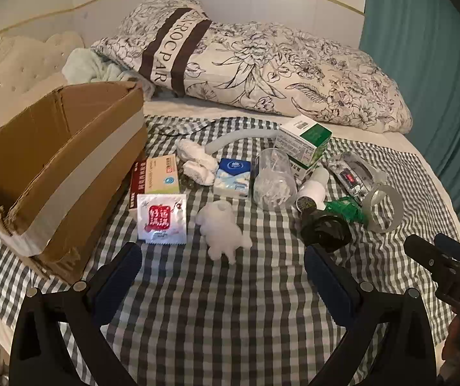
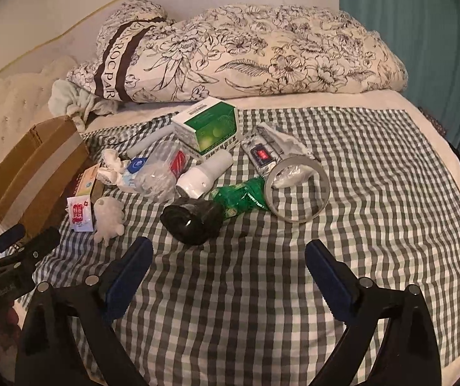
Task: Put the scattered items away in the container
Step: 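Grasp the black object with the right tool while the left tool grasps the white plush bunny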
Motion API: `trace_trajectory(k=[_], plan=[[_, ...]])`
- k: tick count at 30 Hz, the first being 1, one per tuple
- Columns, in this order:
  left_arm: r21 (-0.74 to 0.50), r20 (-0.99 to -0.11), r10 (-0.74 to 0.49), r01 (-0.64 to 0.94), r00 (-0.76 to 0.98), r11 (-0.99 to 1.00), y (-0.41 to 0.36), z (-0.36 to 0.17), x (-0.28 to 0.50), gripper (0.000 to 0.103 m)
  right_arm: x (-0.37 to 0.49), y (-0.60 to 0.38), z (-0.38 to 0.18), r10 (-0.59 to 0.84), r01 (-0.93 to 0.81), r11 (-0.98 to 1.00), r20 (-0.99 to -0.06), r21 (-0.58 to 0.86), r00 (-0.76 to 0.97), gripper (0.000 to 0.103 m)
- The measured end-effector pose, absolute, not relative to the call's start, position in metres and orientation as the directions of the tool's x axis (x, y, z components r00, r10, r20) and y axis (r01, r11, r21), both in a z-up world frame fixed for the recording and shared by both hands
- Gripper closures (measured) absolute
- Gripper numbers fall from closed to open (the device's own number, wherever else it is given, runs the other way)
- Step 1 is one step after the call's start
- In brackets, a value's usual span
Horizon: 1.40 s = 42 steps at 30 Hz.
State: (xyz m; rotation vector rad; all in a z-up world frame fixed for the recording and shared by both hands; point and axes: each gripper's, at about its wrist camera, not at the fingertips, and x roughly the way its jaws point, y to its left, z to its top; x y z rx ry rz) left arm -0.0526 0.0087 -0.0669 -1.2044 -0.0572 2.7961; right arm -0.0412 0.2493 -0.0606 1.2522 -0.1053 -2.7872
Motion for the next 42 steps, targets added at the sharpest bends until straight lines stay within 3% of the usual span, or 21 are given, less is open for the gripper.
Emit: trace_trajectory(k=[18, 31, 39, 42], plan=[[-0.088, -0.764, 0.103, -0.056, -0.637, -0.995, 0.014, -0.106, -0.090, 0.000, -0.067, 0.243, -0.093, -0.124, 0.072, -0.992, -0.770, 0.101, -0.626, 0.020], [-0.116, -0.817, 0.109, -0.024, -0.567, -0.993, 0.009, -0.149, -0.130, 0.004, -0.111, 0.216, -0.132, -0.111, 0.122, -0.991, -0.818, 0.050, -0.565, 0.021], [-0.120, -0.836, 0.116, -0.026, -0.536, -0.992, 0.009, -0.164, -0.146, 0.008, -0.132, 0.209, -0.155, -0.062, 0.136, -0.991, -0.847, -0.012, -0.528, 0.041], [-0.116, -0.841, 0.118, -0.038, -0.527, -0.993, 0.009, -0.168, -0.150, 0.019, -0.132, 0.207, -0.158, -0.057, 0.138, -0.990, -0.848, -0.019, -0.528, 0.043]])
